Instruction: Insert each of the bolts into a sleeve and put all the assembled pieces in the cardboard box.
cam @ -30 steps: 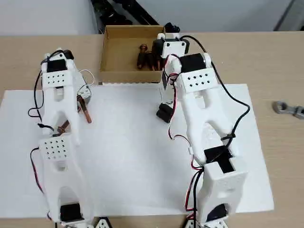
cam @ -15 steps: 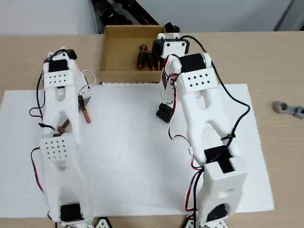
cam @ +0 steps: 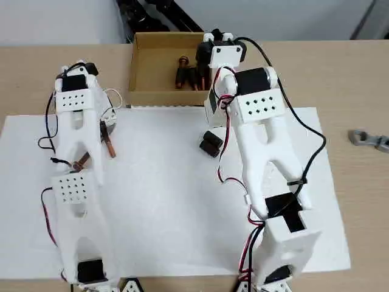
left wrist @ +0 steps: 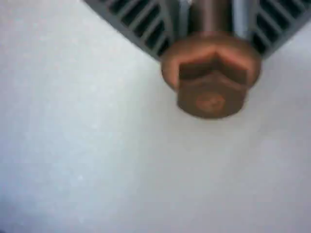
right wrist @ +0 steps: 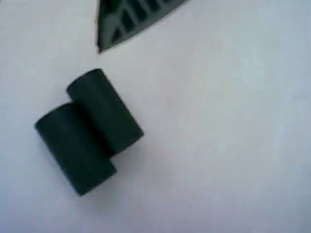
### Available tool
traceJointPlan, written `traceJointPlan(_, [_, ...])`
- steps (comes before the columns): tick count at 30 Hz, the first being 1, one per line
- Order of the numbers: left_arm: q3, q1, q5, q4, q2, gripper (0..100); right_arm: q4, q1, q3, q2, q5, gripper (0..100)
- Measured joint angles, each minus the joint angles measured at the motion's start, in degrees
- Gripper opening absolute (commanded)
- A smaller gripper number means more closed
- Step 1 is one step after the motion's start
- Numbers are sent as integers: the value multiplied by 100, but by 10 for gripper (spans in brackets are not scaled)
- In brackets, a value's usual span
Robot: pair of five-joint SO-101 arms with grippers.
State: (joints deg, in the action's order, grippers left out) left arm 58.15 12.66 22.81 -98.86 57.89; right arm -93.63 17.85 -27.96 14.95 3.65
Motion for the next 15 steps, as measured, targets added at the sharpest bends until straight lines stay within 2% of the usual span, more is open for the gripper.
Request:
traceJointPlan(5, [501,62,-18,-18,44,6,0,9,0,0,0,140])
traceJointPlan(15, [563,53,-202,-26,53,6,0,9,0,0,0,140])
